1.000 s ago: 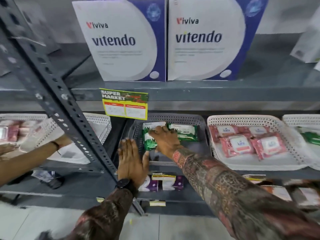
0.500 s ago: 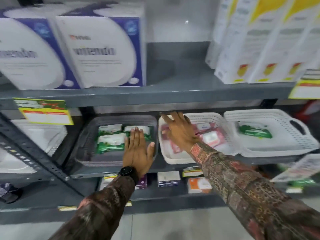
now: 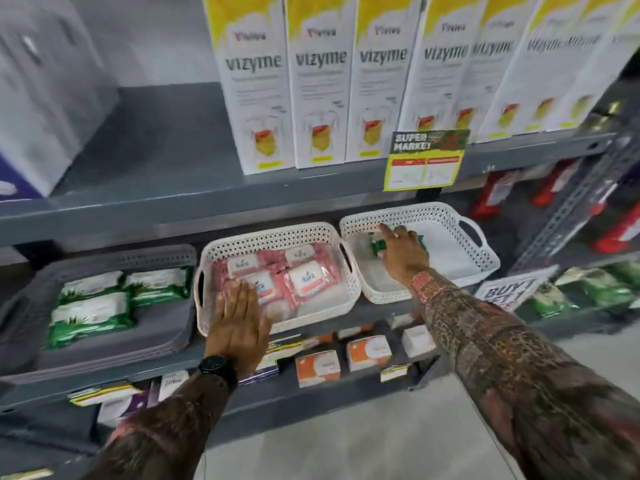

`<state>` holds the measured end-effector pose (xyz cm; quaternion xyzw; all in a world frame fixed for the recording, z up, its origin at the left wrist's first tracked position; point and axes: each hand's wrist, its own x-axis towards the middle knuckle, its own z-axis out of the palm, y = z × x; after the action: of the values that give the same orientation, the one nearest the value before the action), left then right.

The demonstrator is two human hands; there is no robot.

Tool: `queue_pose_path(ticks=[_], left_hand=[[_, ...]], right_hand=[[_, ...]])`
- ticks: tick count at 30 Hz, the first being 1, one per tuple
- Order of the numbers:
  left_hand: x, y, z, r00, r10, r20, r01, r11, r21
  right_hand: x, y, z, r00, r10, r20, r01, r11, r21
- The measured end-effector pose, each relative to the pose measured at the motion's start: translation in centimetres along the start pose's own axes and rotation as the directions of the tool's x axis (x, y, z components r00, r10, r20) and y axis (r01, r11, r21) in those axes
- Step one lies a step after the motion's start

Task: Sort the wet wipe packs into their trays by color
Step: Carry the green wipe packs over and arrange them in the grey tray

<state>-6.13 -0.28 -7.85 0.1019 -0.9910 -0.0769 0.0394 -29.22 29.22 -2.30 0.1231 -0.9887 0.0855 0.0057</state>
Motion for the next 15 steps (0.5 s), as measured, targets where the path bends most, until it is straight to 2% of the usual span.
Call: queue_pose_path(ticks=[6,8,11,15], left_hand=[[0.0,0.0,0.3,0.999,0.005,-0.037,-0.004,0.999,0.053],[0.1,0.0,0.6,0.999,0.003,-0.044,0.000,0.998,0.069],[0.3,-0.1,0.9,0.999,-0.009,-0.036,0.011,0.997,0.071],[0.4,0.2,0.7,0.999,-0.015,-0.050,0.018,0.998,0.060]], right_hand=[[4.6,2.9,0.9,0.985,-0.021,0.174,0.026,0.999,-0.027],[6.2,3.3,1.5,0.970,-0.005,0.244,0.021,0.998,-0.066],[7.5,3.9,2.4,0.934,-0.003,0.358,0.018,0.999,-0.038],[7.3,4.2,3.0,0.953,-0.050,0.299,0.067,0.997,-0.048]])
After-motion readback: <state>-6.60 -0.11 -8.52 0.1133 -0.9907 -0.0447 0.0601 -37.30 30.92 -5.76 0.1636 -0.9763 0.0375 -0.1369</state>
